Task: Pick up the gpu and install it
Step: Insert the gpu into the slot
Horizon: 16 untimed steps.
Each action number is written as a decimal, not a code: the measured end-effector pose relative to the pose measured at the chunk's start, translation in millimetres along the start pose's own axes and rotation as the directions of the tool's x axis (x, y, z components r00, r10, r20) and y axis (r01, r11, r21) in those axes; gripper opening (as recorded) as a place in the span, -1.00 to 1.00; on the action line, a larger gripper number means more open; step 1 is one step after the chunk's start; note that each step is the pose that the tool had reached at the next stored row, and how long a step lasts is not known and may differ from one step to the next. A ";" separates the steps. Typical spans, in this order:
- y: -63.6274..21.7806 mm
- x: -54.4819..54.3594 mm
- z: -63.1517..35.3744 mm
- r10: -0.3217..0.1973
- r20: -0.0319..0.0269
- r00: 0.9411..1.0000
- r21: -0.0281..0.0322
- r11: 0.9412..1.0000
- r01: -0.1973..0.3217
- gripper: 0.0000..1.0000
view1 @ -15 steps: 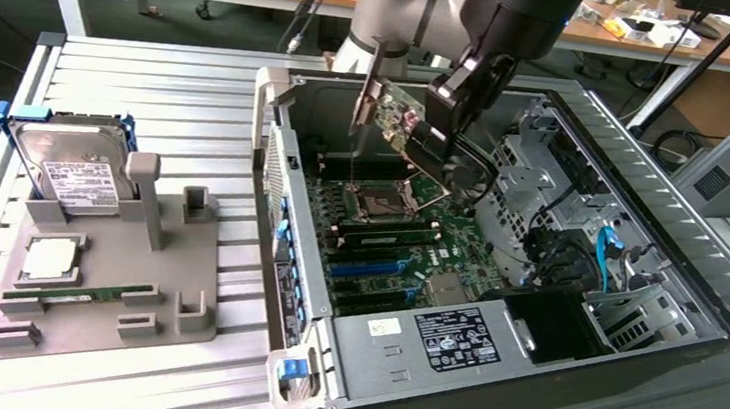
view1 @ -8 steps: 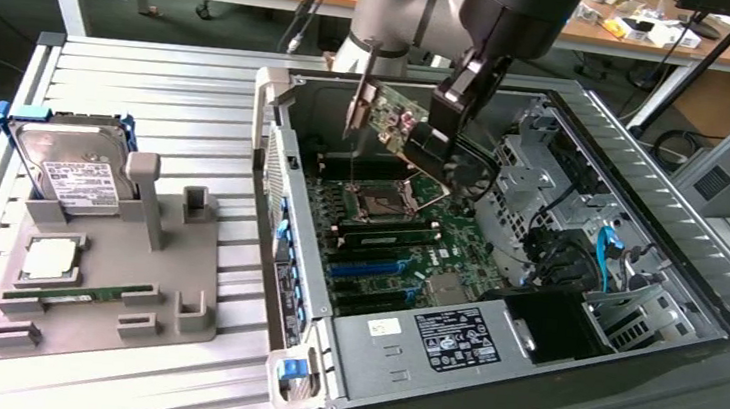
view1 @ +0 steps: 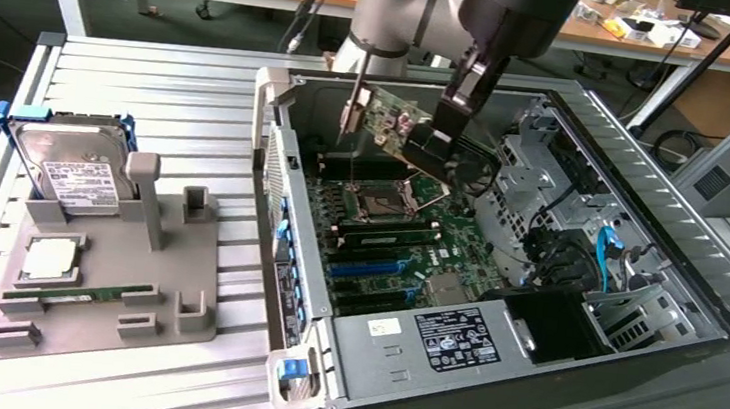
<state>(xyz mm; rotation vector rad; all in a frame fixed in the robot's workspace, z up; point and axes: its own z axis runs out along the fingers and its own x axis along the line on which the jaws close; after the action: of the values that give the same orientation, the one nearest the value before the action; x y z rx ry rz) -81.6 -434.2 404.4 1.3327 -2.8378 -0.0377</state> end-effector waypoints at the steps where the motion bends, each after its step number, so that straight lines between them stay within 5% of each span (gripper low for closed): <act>1: 0.2 -0.2 0.0 -0.015 0.000 1.000 0.000 1.000 0.015 -0.46; 10: 2.3 -2.8 0.6 -0.134 -0.004 0.991 0.000 0.991 0.134 -0.46; 16: 4.0 -4.8 0.9 -0.220 -0.006 0.976 -0.001 0.976 0.220 -0.46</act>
<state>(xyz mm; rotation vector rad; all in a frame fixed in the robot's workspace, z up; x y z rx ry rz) -81.6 -427.8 403.6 1.6364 -2.6706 -0.0348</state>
